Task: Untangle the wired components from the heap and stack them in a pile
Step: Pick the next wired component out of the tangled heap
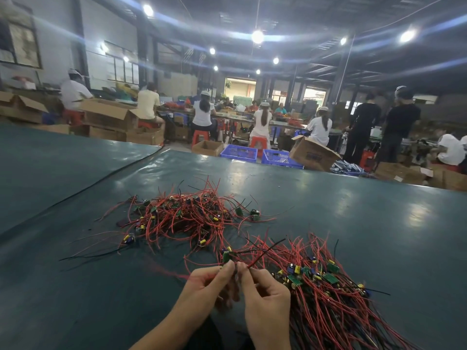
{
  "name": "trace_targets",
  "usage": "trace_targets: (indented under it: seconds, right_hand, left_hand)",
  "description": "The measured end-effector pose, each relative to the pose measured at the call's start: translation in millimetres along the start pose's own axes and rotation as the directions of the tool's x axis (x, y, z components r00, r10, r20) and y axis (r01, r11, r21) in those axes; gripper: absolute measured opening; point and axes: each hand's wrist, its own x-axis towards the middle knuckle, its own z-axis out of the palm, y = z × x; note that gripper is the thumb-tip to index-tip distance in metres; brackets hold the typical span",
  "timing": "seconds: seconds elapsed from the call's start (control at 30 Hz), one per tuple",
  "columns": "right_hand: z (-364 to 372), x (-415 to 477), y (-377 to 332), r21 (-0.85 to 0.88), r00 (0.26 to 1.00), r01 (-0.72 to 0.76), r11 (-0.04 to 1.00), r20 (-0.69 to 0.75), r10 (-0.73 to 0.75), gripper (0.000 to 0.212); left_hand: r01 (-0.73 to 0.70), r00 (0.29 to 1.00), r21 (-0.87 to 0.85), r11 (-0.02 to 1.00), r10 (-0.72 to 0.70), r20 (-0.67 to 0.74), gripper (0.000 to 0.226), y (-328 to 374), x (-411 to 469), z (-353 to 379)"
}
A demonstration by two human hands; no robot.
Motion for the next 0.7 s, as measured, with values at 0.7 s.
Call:
trace_targets:
  seconds: [0.7]
  right_hand:
    - [-10.4,8.3,-11.3,0.233,0.969,-0.238,0.943,-0.007,0.246,0.025]
  left_hand:
    - [-0.133,0.991,-0.053,0.99,0.133,-0.008,0.04,0.6,-1.2,-4.9]
